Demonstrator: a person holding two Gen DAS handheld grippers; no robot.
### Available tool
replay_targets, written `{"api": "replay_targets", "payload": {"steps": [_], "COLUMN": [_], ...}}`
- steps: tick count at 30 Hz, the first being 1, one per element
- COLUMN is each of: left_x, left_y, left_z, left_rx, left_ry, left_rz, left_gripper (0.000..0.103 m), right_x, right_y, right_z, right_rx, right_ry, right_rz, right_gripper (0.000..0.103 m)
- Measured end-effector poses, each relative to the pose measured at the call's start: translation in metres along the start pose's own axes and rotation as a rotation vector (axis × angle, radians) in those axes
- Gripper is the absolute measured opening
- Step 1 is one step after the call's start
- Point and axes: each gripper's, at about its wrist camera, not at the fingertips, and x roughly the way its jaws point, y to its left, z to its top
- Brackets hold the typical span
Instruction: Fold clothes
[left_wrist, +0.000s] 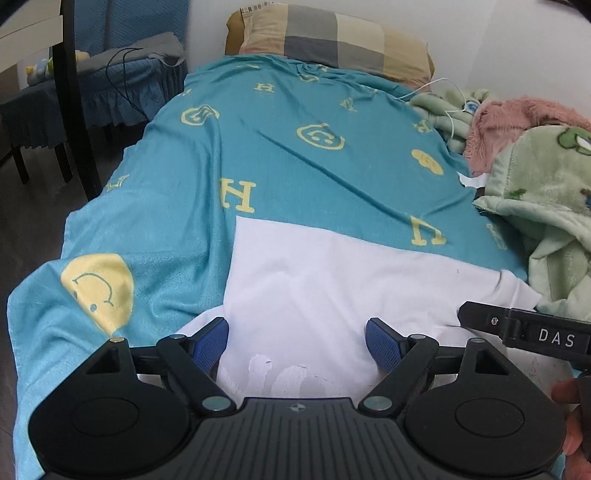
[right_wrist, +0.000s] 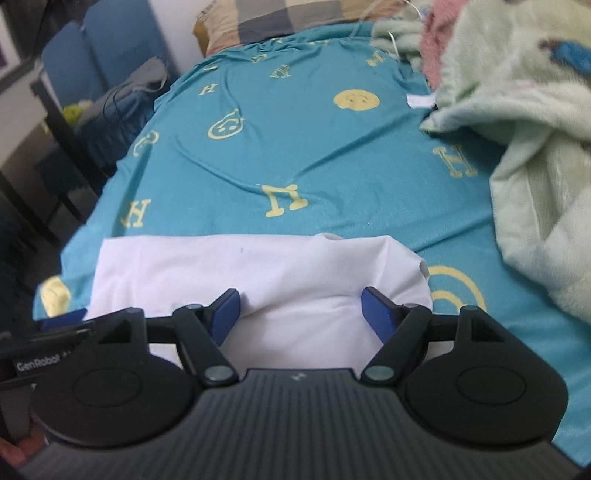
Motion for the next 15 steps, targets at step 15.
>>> {"api": "replay_targets", "payload": {"steps": [15], "left_x": [-0.102], "left_y": [-0.022], "left_z": [-0.051], "left_rx": [0.078], "left_ry": [-0.072], "left_rz": [0.009], "left_gripper": [0.083], "right_x": [-0.088], "right_y": [0.008], "right_z": [-0.038], "right_rx": [-0.034], "right_ry": [-0.072], "right_rz": [0.019], "right_gripper": [0.074]}}
